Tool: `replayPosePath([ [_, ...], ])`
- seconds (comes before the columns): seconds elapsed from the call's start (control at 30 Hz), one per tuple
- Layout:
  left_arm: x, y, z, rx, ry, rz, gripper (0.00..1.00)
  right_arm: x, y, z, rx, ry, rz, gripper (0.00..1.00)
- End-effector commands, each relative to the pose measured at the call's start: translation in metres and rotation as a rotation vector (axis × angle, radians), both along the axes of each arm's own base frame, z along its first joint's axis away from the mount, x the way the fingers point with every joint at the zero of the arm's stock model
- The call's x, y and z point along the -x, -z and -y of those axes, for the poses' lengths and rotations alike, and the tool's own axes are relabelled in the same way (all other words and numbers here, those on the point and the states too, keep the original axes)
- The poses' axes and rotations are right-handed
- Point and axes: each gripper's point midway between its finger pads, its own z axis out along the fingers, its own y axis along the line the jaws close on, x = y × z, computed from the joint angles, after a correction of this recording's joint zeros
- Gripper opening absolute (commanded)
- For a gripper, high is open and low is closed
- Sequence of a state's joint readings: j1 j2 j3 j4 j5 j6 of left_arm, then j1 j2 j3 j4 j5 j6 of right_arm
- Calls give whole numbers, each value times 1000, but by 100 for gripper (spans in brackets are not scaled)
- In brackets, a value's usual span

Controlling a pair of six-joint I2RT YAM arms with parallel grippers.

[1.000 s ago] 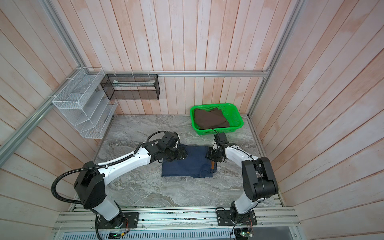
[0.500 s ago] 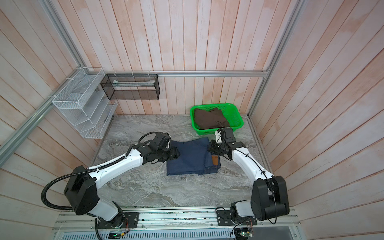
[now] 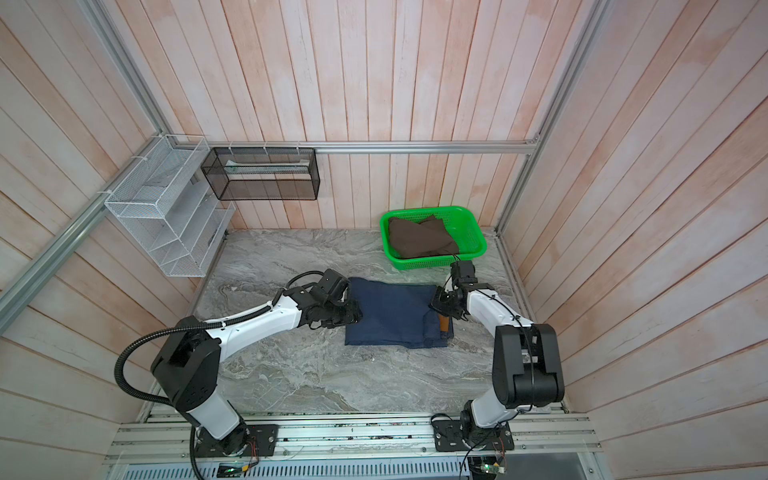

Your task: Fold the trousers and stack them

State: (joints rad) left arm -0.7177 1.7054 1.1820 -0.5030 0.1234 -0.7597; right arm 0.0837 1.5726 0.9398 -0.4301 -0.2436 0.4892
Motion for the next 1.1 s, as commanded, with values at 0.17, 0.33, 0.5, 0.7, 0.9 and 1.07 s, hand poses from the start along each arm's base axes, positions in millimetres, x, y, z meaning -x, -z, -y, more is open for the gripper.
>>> replayPosePath([
  [0.17, -18, -22, 18, 53, 37, 67, 60, 10, -12, 51, 257, 139, -14, 44],
  [0.33, -27, -20, 34, 92, 65, 79, 55, -2, -51, 15, 61, 91, 145, 37],
  [0.5, -30, 5, 54, 159, 93, 16, 39, 7, -35, -35, -225, -17, 90, 14],
  [0.7, -21, 34, 56, 181, 80, -60, 32, 37, 10, -34, -257, 14, -25, 1],
  [0.9, -12, 59, 37, 135, 46, -122, 40, 63, 59, 5, -137, 119, -152, 1],
  [1.07, -9, 67, 30, 101, 54, -135, 48, 67, 66, 22, -72, 149, -173, 7],
])
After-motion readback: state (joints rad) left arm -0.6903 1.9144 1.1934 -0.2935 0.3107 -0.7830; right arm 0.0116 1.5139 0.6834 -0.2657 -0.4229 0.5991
